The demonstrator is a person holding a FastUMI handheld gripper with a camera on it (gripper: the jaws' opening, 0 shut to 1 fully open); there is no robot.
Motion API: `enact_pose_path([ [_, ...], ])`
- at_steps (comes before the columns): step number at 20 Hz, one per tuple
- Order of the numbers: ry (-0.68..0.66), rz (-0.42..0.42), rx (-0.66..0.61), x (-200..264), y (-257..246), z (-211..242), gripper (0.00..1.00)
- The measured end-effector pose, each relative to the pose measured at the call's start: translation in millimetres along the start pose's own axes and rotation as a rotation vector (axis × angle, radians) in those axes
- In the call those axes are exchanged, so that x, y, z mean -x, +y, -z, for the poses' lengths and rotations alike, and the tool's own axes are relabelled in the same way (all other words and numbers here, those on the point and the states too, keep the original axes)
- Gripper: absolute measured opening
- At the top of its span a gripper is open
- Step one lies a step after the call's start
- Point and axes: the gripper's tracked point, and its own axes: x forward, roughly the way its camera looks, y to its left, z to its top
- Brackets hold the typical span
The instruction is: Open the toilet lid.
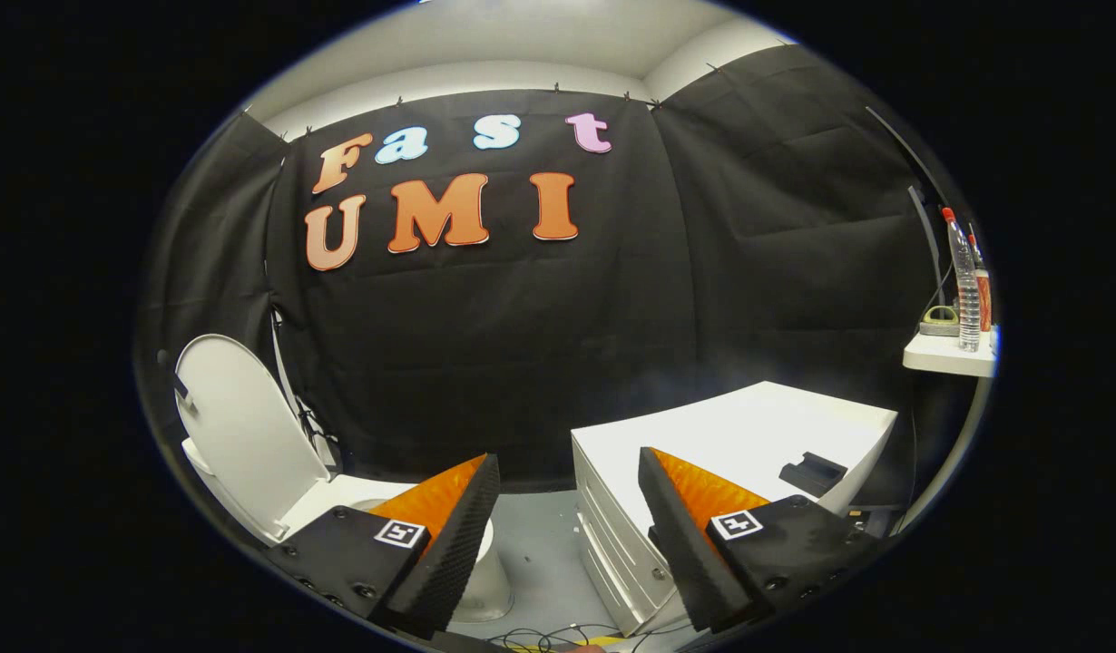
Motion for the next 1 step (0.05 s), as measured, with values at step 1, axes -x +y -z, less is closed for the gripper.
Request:
enact_pose_path([
  [1, 0.001, -0.001, 0.001, -0.7, 0.8, -0.8, 0.98],
])
